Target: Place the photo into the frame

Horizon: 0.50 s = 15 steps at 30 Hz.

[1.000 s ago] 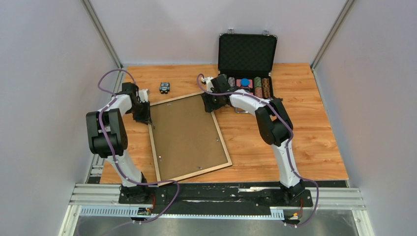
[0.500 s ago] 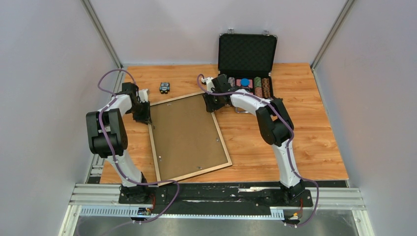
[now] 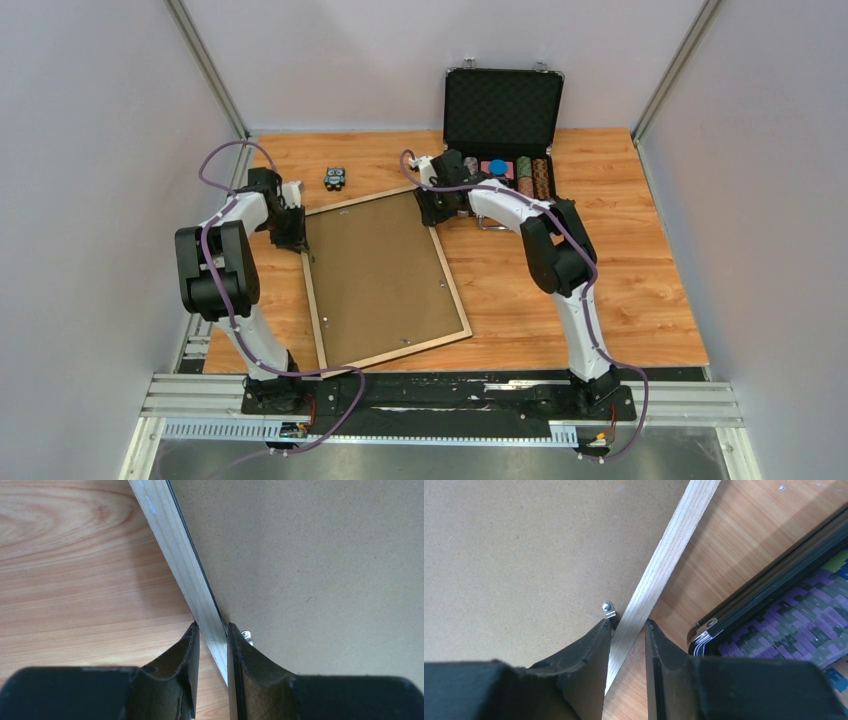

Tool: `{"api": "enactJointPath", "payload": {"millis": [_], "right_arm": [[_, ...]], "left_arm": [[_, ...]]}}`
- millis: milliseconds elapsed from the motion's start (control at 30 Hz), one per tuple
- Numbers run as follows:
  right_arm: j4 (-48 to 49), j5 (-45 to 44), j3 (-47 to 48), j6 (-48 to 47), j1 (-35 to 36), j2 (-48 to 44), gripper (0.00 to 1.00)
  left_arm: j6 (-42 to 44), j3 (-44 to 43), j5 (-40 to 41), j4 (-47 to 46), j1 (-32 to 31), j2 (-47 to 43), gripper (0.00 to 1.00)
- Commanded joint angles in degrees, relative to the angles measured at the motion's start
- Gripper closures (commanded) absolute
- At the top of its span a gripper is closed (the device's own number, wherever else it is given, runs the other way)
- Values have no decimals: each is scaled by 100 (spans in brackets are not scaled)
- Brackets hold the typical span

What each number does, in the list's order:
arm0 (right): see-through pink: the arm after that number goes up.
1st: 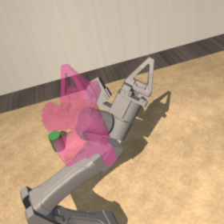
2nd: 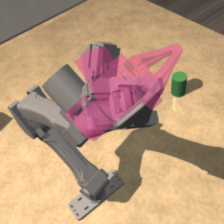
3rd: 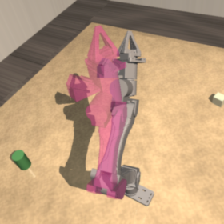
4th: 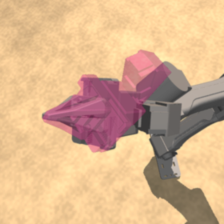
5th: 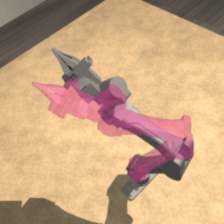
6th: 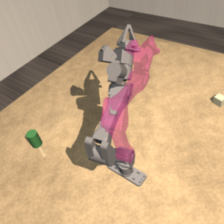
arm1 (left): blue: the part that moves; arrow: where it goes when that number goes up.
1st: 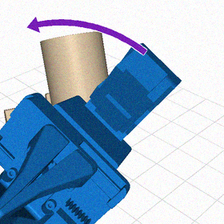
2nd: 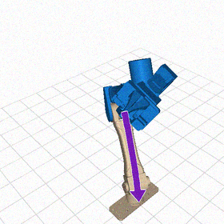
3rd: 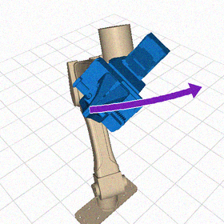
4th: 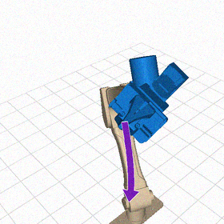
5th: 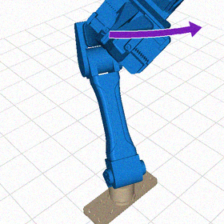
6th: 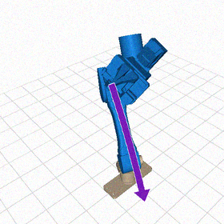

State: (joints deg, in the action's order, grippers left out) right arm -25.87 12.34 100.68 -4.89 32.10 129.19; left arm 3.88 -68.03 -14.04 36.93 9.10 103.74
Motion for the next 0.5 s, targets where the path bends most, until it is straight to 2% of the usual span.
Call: {"api": "enactJointPath", "payload": {"millis": [0, 100, 200, 333, 467], "right_arm": [[35, -45, 214, -199, -72, -5, 68], [81, -15, 157, -175, -72, -98, 59], [91, -45, 98, -224, -72, -138, 54], [85, -110, 65, -305, -64, -142, 53], [93, -34, 89, -338, -61, -95, 57]], "left_arm": [[226, -54, -90, -154, 21, 121, 76], [227, -60, -94, -145, 22, 122, 76], [219, -78, -105, -134, 24, 122, 76], [227, -86, -125, -118, 23, 137, 76], [234, -95, -137, -100, 29, 146, 77]]}}
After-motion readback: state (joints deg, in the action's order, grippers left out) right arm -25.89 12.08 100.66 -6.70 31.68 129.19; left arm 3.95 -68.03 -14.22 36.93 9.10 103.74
